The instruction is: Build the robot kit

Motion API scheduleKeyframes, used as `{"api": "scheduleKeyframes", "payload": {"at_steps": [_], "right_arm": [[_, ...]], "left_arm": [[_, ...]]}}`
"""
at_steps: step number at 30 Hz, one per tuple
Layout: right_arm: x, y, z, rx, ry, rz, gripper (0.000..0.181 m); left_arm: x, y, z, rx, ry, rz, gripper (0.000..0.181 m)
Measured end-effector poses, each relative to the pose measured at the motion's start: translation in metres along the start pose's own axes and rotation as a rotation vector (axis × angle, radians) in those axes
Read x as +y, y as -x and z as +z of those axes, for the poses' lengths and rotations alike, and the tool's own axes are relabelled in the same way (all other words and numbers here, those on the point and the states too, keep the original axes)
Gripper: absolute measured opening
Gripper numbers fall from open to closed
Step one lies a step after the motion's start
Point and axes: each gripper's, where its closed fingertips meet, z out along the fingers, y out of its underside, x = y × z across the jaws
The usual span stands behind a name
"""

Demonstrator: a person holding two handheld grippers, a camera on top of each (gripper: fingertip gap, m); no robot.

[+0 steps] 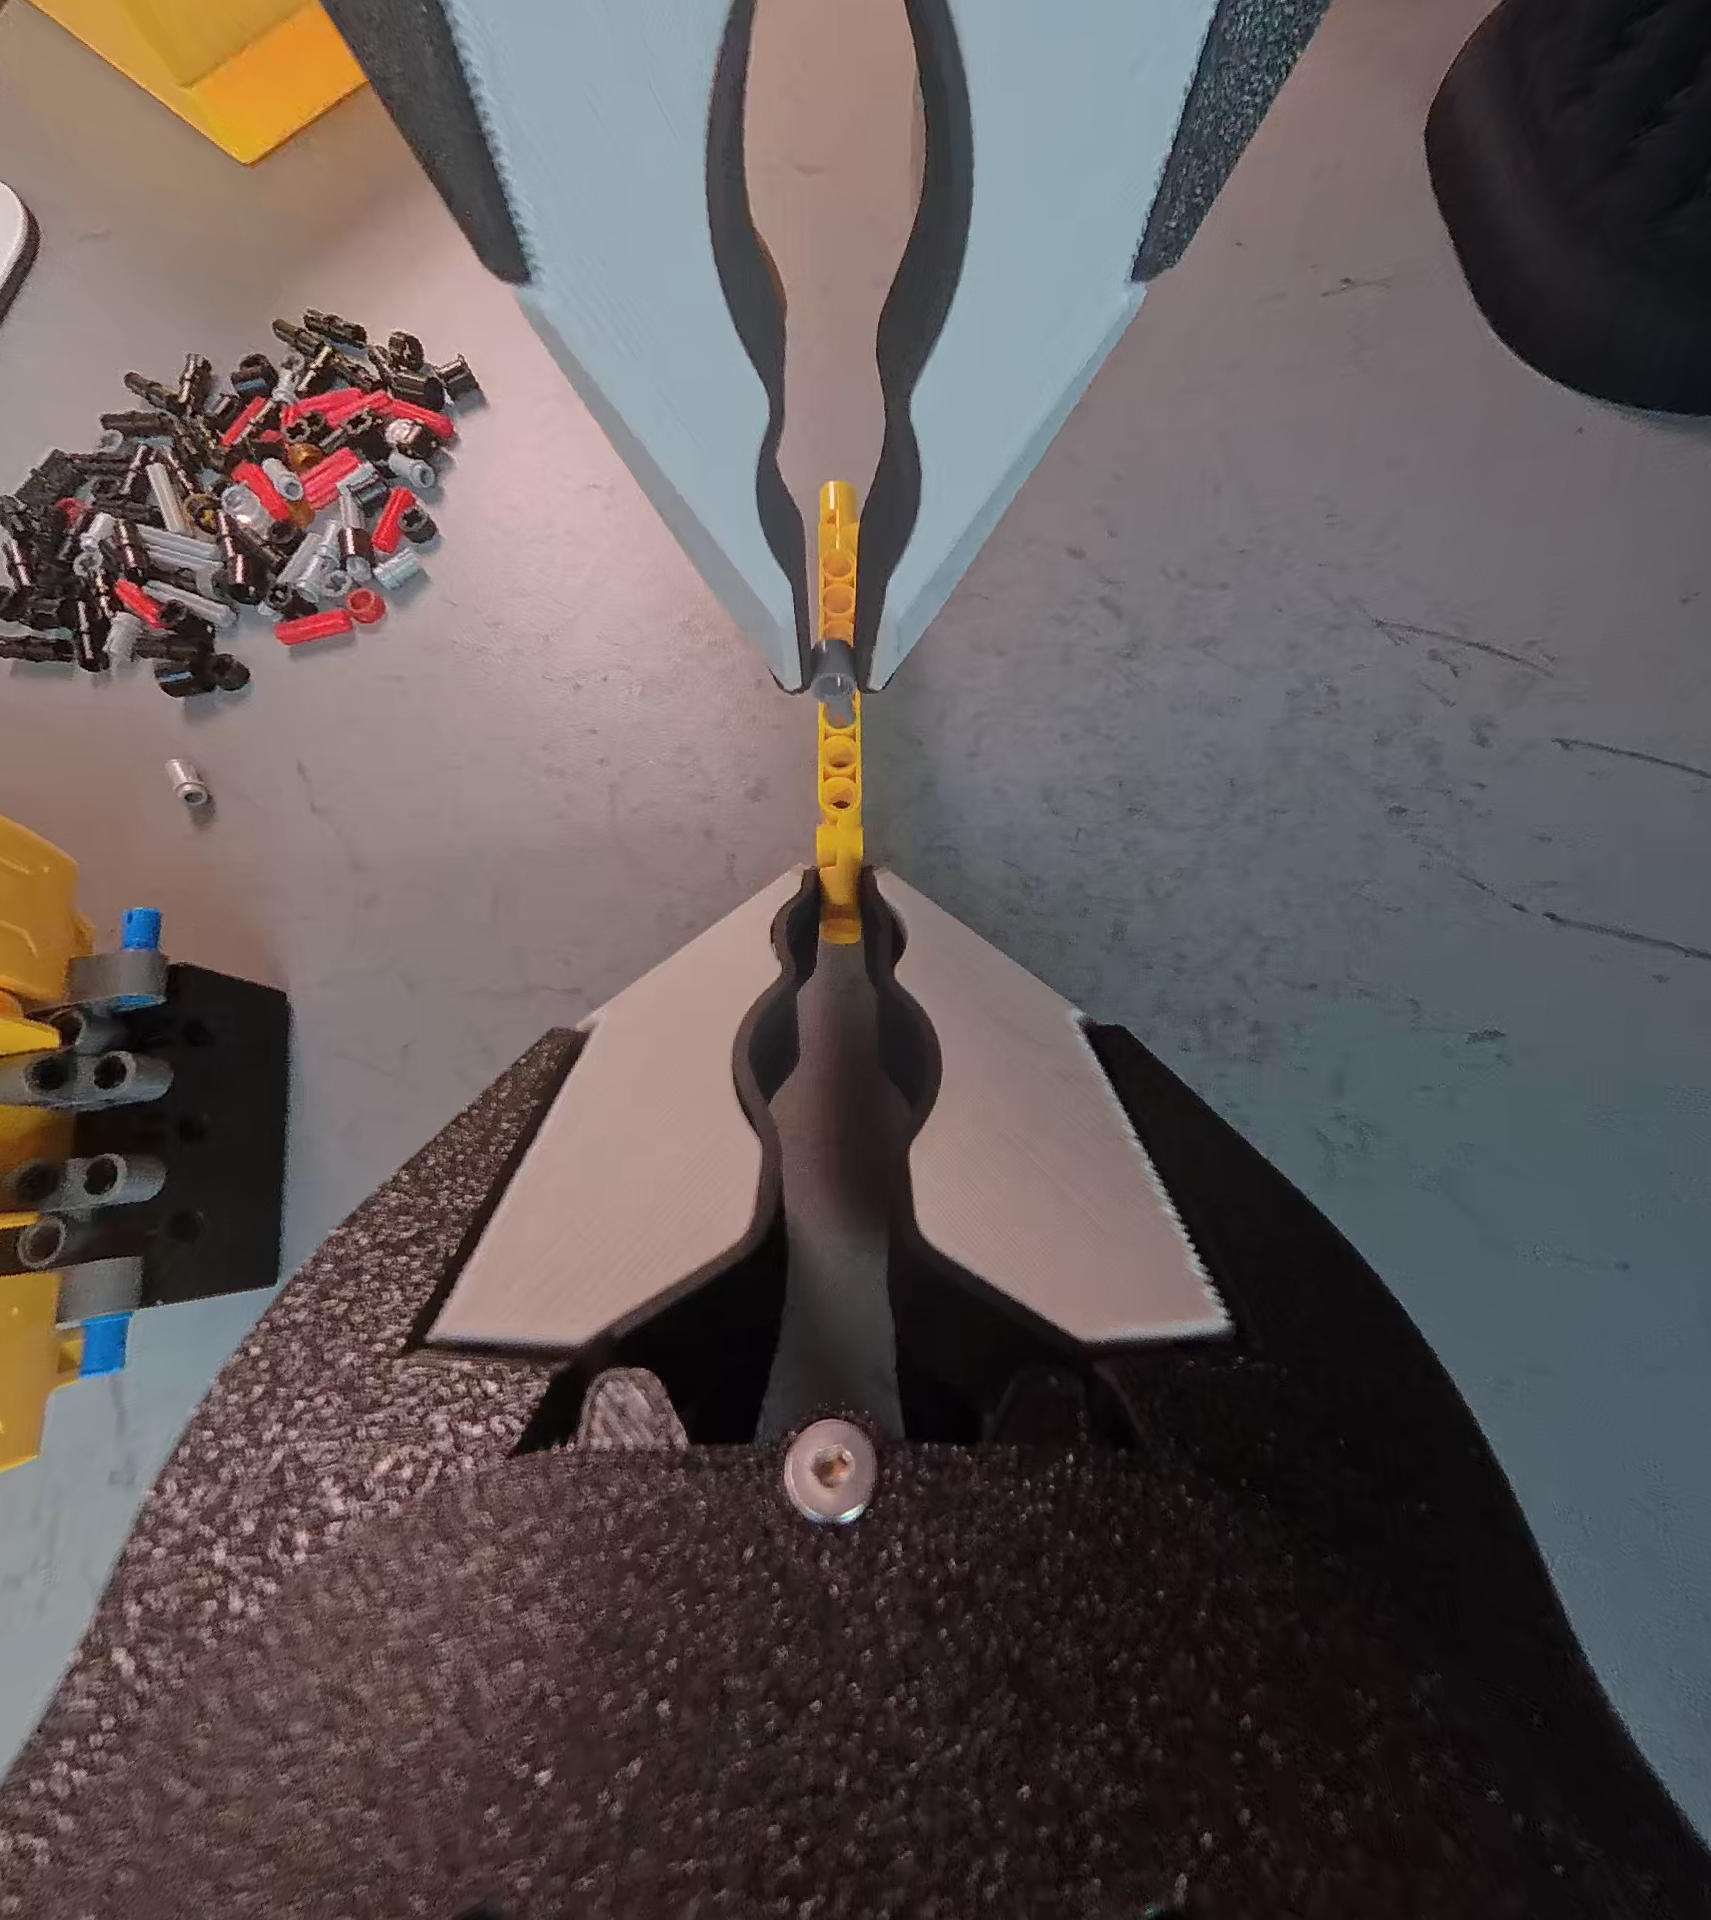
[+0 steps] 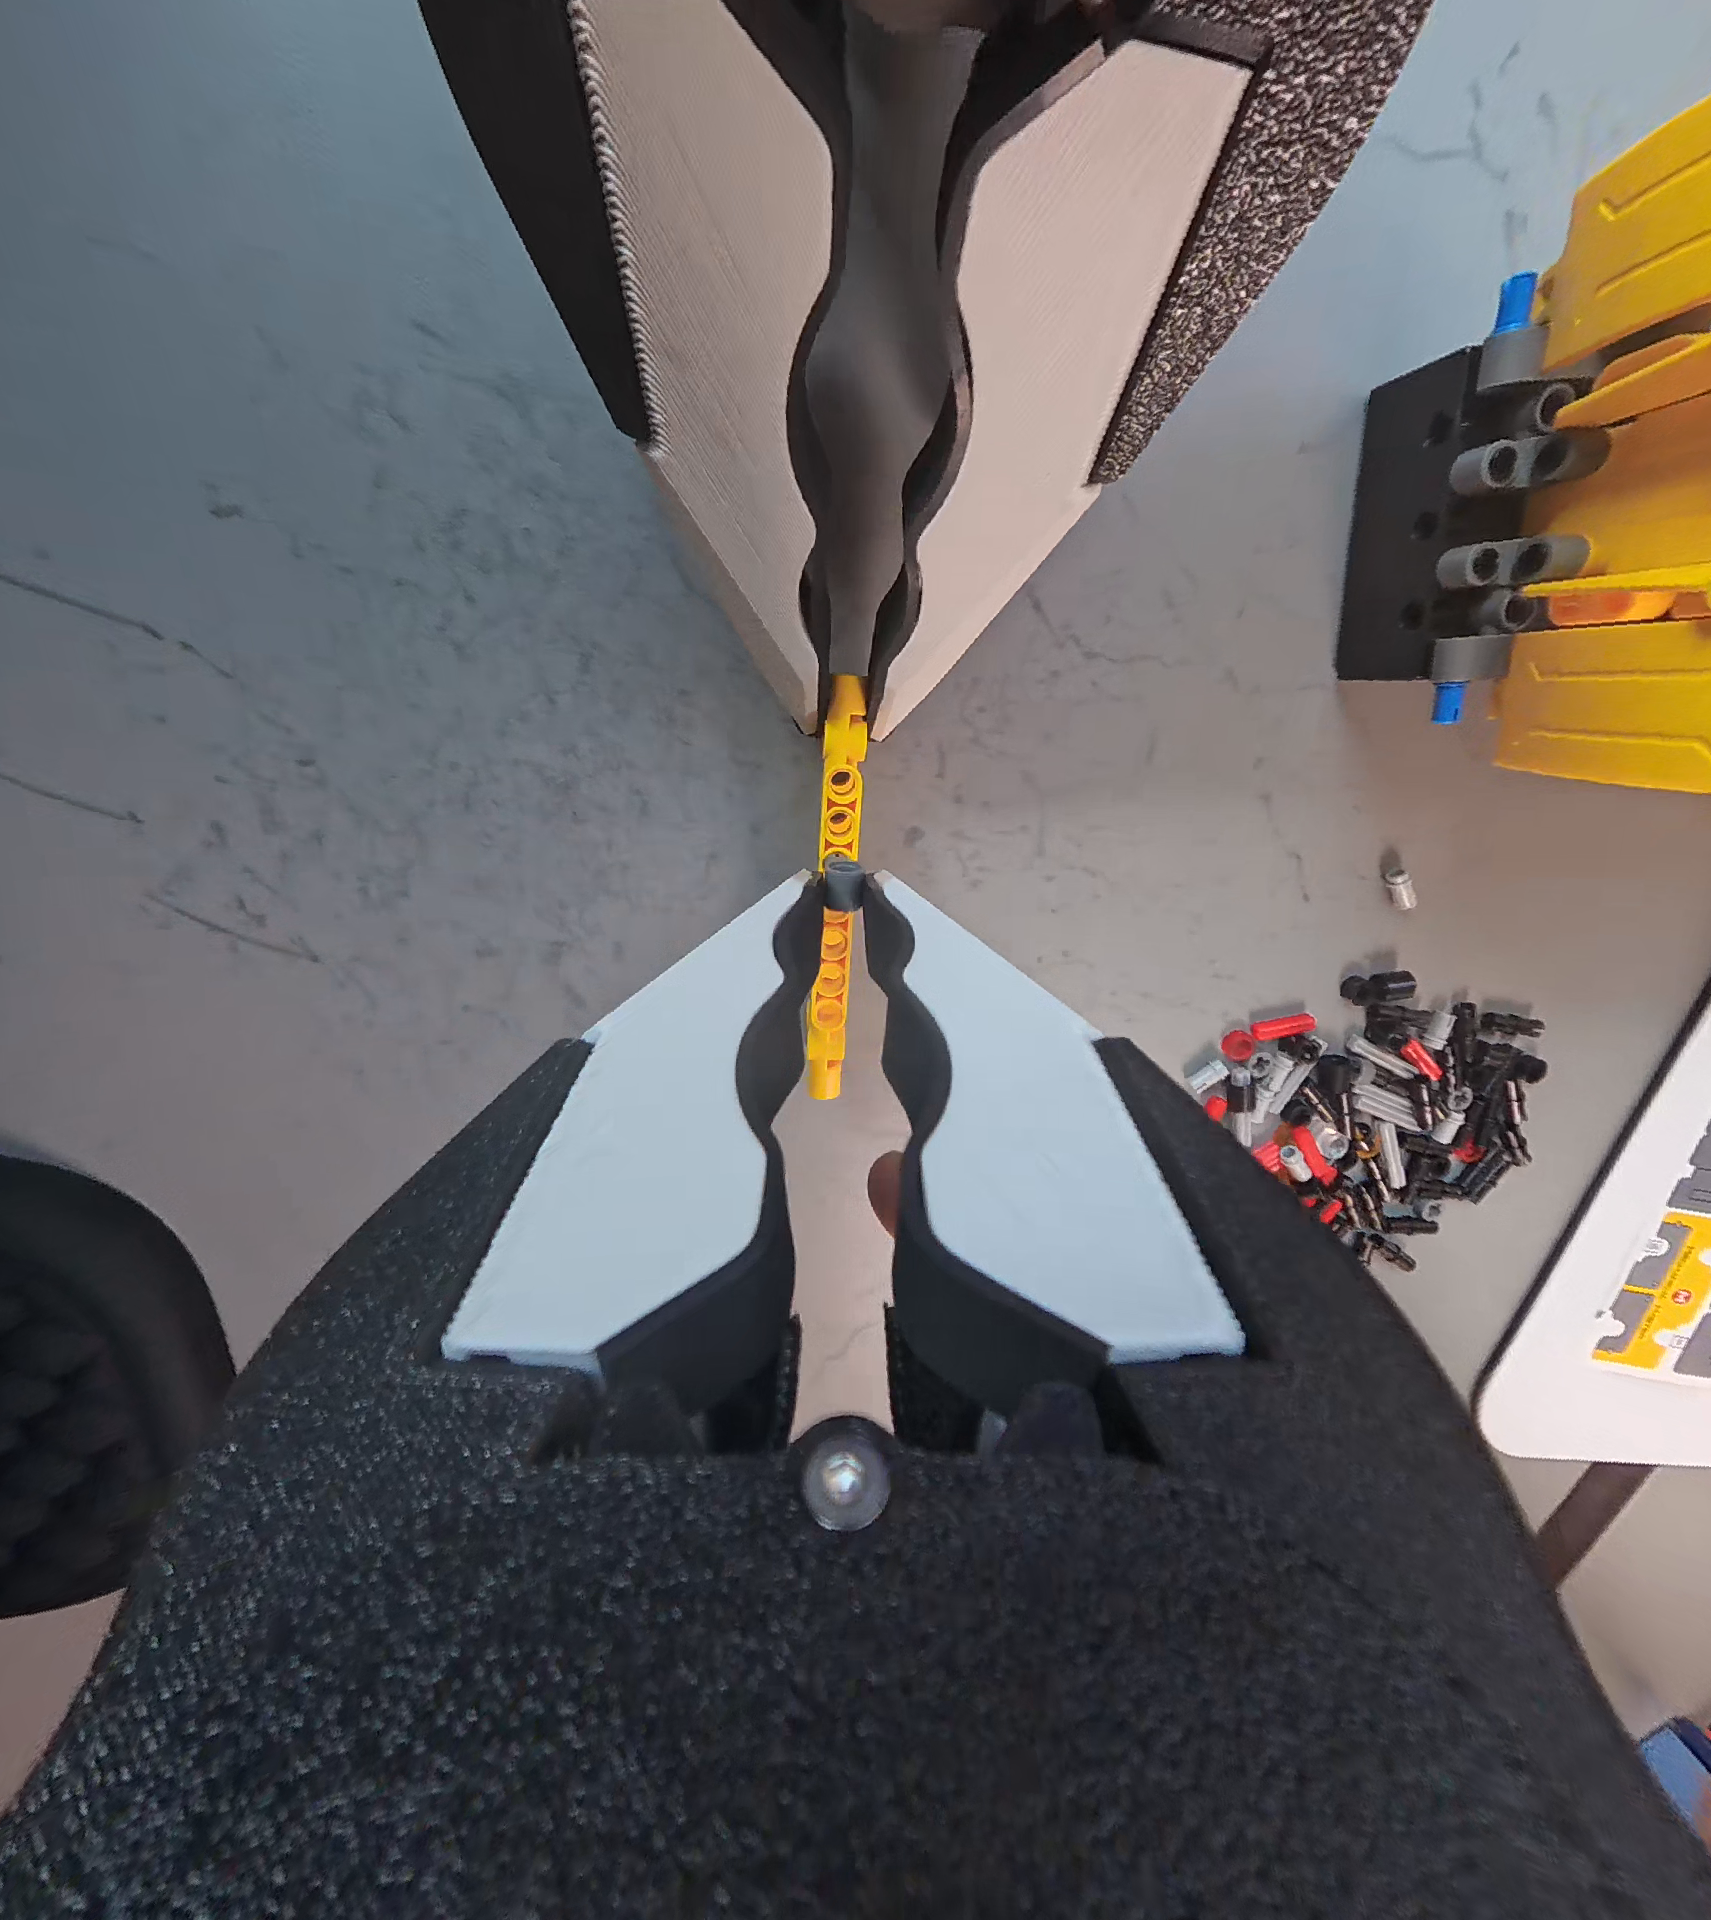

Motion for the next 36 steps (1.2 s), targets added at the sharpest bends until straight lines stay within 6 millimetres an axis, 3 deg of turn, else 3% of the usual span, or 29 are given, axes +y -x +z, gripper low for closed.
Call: {"api": "scheduleKeyframes", "payload": {"at_steps": [10, 15, 18, 36], "right_arm": [[0.001, -0.005, -0.002, 0.026, -0.005, -0.003, 0.007], [-0.024, -0.002, -0.023, 0.022, -0.175, 0.034, 0.007], [-0.032, 0.003, -0.029, 0.002, -0.23, 0.04, 0.007], [-0.048, 0.011, -0.049, -0.055, -0.512, 0.14, 0.009]], "left_arm": [[-0.01, 0.003, -0.011, -0.003, -0.089, -0.025, 0.015], [-0.03, -0.003, -0.019, 0.013, -0.198, -0.009, 0.016], [-0.037, -0.005, -0.021, -0.003, -0.223, 0.03, 0.008], [-0.053, -0.013, -0.037, 0.04, -0.337, 0.026, 0.003]]}}
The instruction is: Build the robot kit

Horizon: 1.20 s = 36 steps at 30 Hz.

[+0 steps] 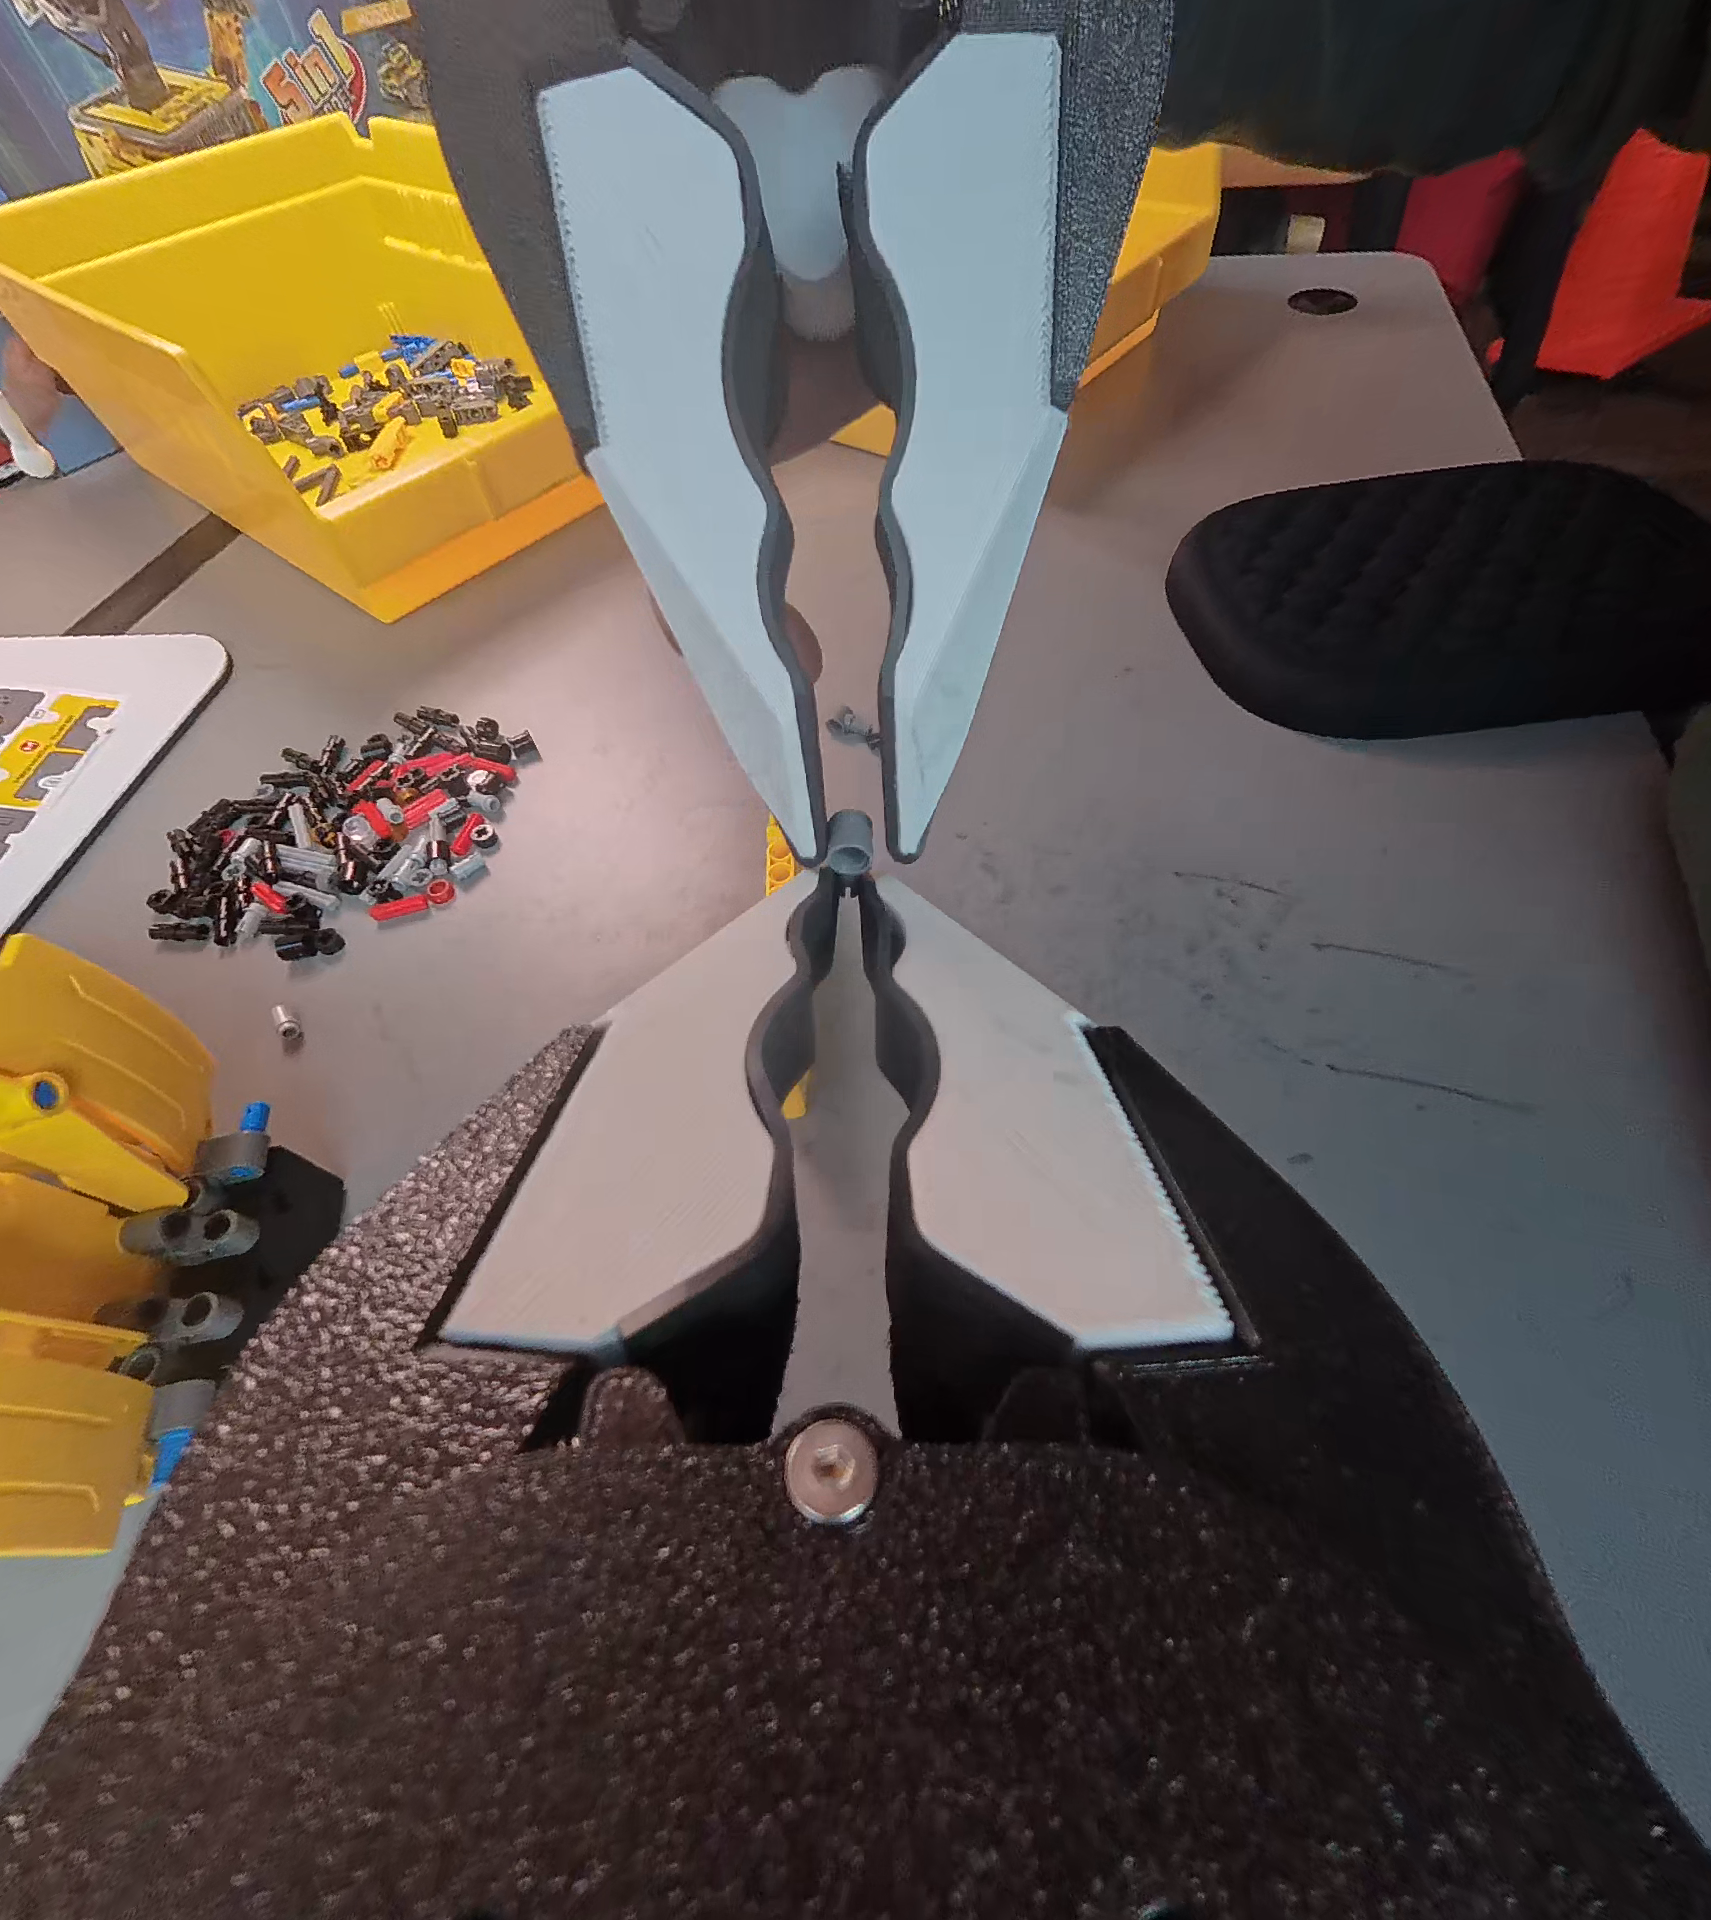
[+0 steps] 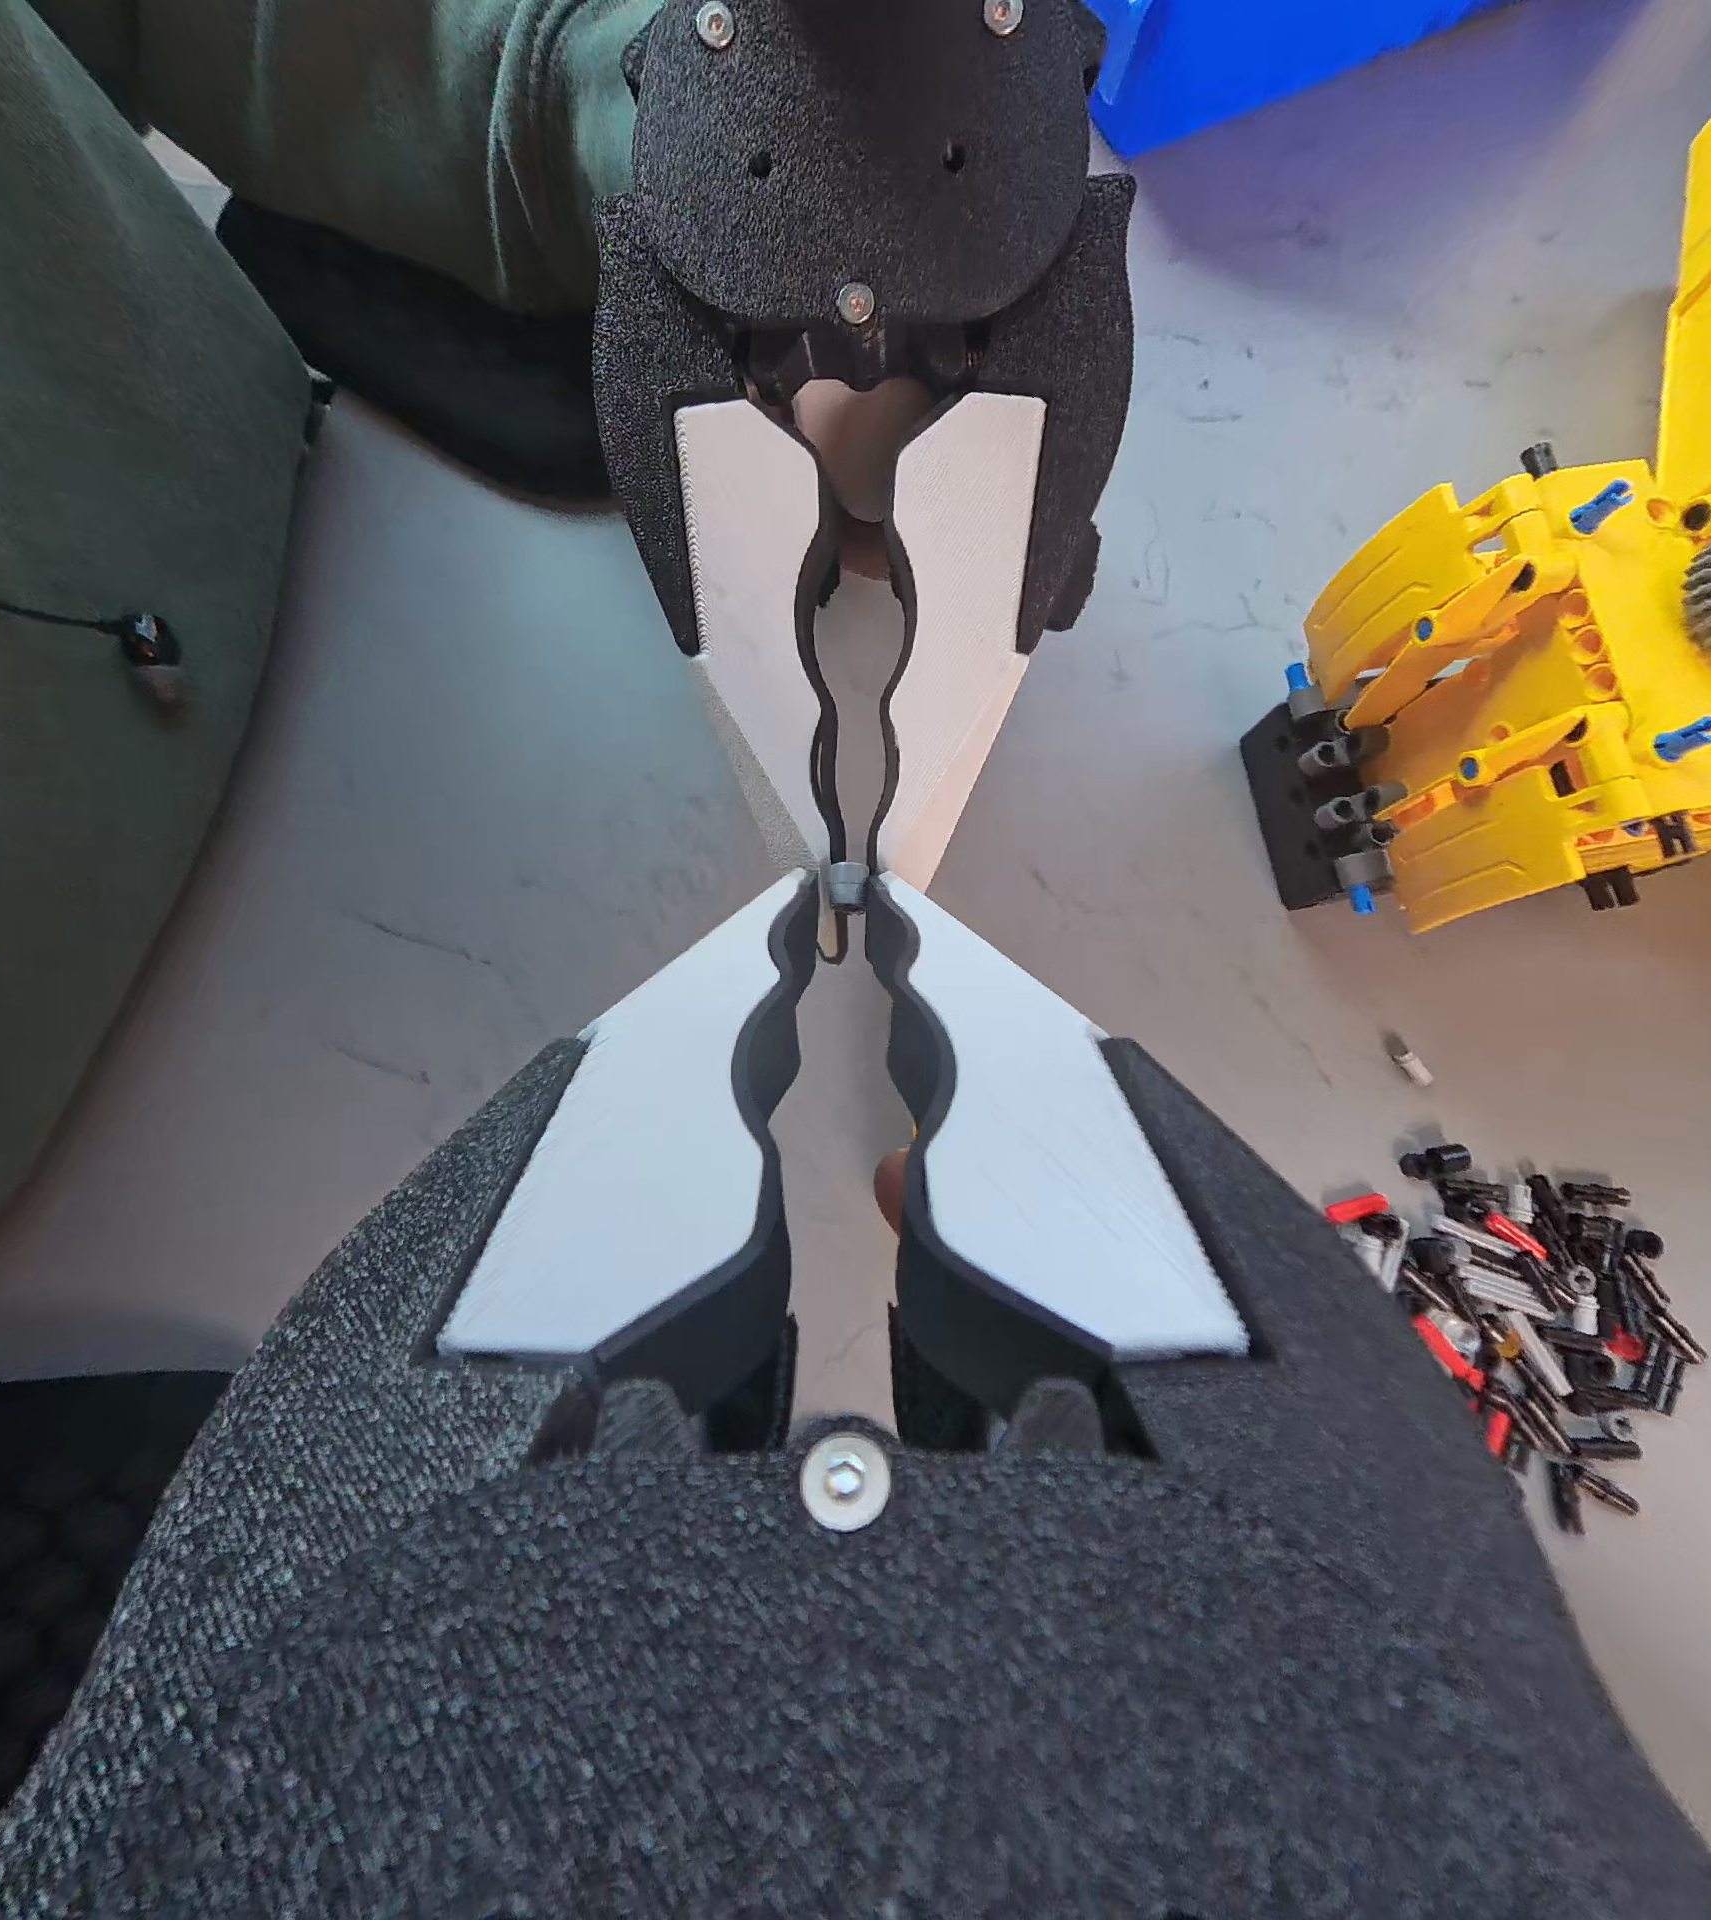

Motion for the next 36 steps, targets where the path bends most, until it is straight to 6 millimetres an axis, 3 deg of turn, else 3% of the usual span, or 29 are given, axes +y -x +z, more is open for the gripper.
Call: {"api": "scheduleKeyframes", "payload": {"at_steps": [19, 22, 27, 36], "right_arm": [[0.011, -0.005, 0.008, 0.014, 0.075, -0.007, 0.007], [0.025, -0.021, 0.006, 0.053, 0.114, 0.012, 0.007], [0.049, -0.024, 0.016, 0.028, 0.188, 0.03, 0.007], [0.059, -0.024, 0.02, -0.008, 0.217, 0.051, 0.007]], "left_arm": [[0.013, 0.003, 0.003, -0.023, 0.071, -0.011, 0.004], [0.023, 0.017, 0.0, -0.095, 0.12, -0.017, 0.017], [0.042, 0.019, 0.009, -0.071, 0.22, -0.077, 0.026], [0.052, 0.018, 0.027, -0.065, 0.305, -0.063, 0.008]]}}
